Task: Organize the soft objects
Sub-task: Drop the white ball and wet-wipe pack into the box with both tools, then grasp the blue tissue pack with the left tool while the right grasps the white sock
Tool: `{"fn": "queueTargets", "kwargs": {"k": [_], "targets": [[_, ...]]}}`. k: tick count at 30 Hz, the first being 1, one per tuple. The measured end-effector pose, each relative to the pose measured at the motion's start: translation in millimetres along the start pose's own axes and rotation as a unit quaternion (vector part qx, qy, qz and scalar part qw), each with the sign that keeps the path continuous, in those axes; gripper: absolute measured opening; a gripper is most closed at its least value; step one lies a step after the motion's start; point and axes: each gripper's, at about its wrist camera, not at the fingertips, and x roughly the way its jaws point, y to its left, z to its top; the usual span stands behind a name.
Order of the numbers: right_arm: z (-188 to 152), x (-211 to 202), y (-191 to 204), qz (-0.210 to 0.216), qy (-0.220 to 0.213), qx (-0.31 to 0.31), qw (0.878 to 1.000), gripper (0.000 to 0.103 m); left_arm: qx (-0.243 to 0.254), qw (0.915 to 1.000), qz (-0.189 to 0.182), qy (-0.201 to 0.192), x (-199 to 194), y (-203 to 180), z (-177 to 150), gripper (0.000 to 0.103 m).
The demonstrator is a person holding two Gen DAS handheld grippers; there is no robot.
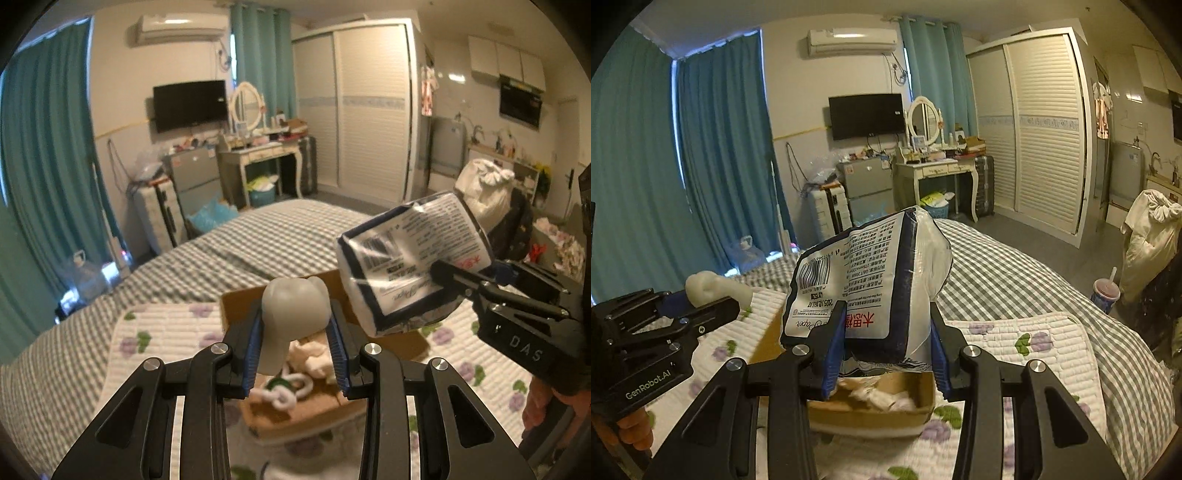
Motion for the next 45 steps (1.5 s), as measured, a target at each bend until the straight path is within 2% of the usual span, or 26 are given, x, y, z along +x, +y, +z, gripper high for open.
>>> {"fn": "queueTargets", "kwargs": {"k": [6,10,14,15,17,18,19,21,26,30,32,33,34,37,41,45], "targets": [[-14.6,54.1,-14.8,0.006,0.034,0.017,0.999,0.040,-0.001,0.9993,0.002,0.037,51.1,6.8,-10.8,0.033],[-26.9,74.0,-21.0,0.010,0.042,0.021,0.999,0.041,0.003,0.9988,0.004,0.049,68.6,7.4,-16.6,0.034],[-30.5,85.8,-23.7,0.016,0.045,0.030,0.998,0.044,0.007,0.9988,0.007,0.048,76.8,4.8,-20.4,0.040],[-30.7,86.7,-22.8,0.020,0.048,0.031,0.998,0.047,0.009,0.9989,0.011,0.045,76.6,4.6,-20.1,0.044],[-28.3,87.6,-19.7,0.019,0.053,0.024,0.998,0.050,0.012,0.9986,0.022,0.047,75.8,2.9,-16.3,0.059],[-26.8,85.3,-18.1,0.016,0.049,0.021,0.998,0.055,0.010,0.9985,0.027,0.046,74.7,3.7,-15.1,0.072],[-23.9,80.1,-16.7,0.015,0.043,0.021,0.999,0.063,0.002,0.9985,0.034,0.042,69.7,5.9,-13.1,0.077],[-18.4,70.7,-16.5,0.015,0.036,0.025,0.999,0.070,-0.013,0.9987,0.036,0.034,55.4,11.3,-6.8,0.077],[9.2,11.0,-7.2,0.006,0.005,0.014,1.000,0.072,-0.029,0.9985,0.046,0.008,1.8,20.2,12.8,0.077],[31.4,-56.6,5.1,0.001,-0.023,0.001,1.000,0.081,-0.020,0.9977,0.051,-0.040,-70.2,18.4,28.3,0.078],[38.0,-90.1,12.2,-0.002,-0.033,-0.006,0.999,0.088,-0.025,0.9965,0.055,-0.057,-106.6,17.4,31.2,0.089],[39.6,-108.5,16.1,-0.004,-0.037,-0.011,0.999,0.090,-0.028,0.9960,0.057,-0.062,-117.4,17.6,31.1,0.099],[39.8,-125.7,20.2,-0.005,-0.039,-0.017,0.999,0.093,-0.032,0.9951,0.059,-0.072,-135.5,17.7,29.6,0.103],[32.7,-163.1,28.4,-0.003,-0.044,-0.026,0.999,0.103,-0.035,0.9932,0.069,-0.087,-174.6,14.8,21.2,0.103],[5.3,-198.2,37.2,0.005,-0.024,-0.041,0.999,0.103,-0.030,0.9922,0.084,-0.087,-203.8,7.6,-4.0,0.103],[-35.3,-209.9,38.8,-0.001,-0.009,-0.050,0.999,0.103,-0.033,0.9925,0.104,-0.055,-200.8,3.0,-45.2,0.103]]}}
